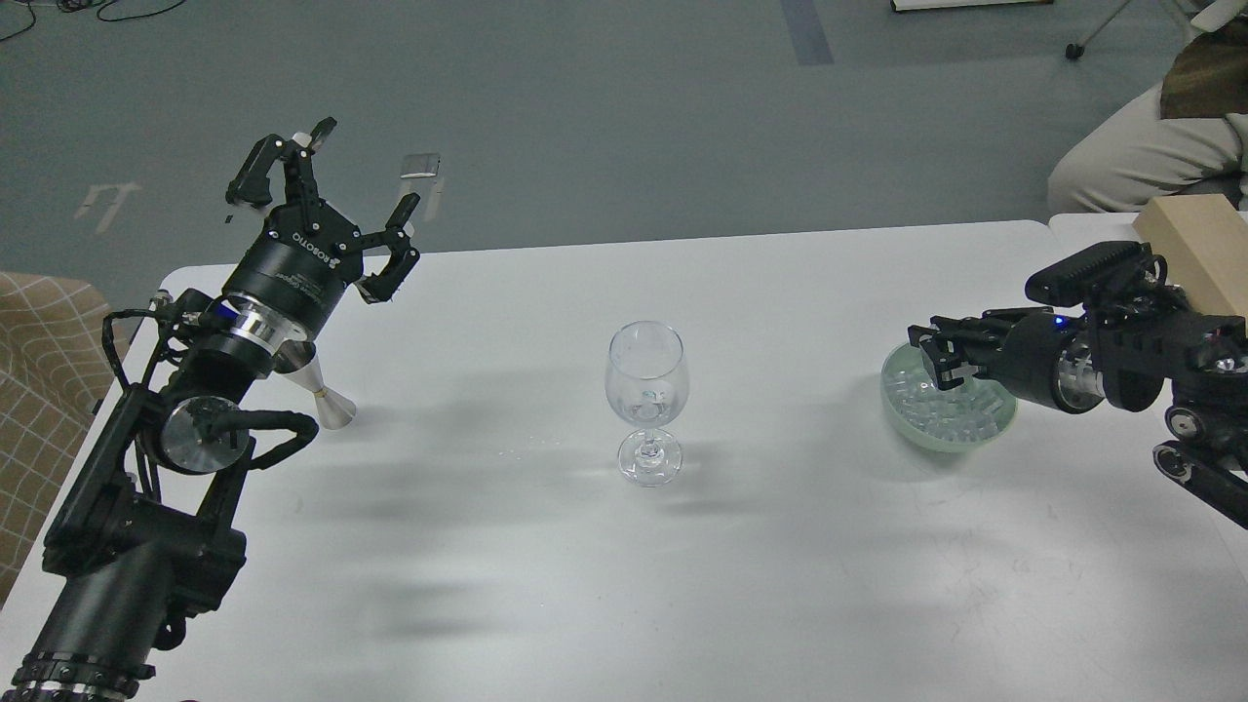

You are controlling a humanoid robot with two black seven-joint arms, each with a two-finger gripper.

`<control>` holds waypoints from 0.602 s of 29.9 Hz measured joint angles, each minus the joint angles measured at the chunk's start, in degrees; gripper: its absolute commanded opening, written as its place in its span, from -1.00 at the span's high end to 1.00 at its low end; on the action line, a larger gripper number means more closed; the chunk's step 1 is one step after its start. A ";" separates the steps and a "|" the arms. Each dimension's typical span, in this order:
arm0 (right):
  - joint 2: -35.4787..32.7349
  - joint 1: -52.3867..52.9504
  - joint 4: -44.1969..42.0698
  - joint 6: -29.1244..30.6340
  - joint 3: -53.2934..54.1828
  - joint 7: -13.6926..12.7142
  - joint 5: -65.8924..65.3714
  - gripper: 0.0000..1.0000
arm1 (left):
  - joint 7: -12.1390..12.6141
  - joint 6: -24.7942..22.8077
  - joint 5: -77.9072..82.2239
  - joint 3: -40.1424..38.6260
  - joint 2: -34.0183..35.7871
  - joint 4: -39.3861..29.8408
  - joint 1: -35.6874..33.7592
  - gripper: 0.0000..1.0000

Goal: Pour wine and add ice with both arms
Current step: 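Lift the ice with the right hand and carry it toward the wine glass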

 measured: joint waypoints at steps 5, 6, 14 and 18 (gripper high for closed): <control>-0.85 2.59 2.27 0.06 0.00 1.25 1.62 1.00 | 0.00 0.00 0.00 0.08 0.00 0.00 0.09 -0.96; -0.99 2.96 2.65 0.11 0.00 1.37 1.70 1.00 | 0.00 0.00 0.00 0.09 0.00 0.00 0.09 -0.96; -1.21 7.29 4.92 3.27 0.10 2.21 1.84 1.00 | 0.05 0.07 0.00 0.10 0.00 0.00 0.09 -0.96; -0.82 9.33 6.16 4.00 0.13 2.39 1.84 1.00 | 0.07 0.08 0.00 0.10 0.00 0.00 0.09 -0.96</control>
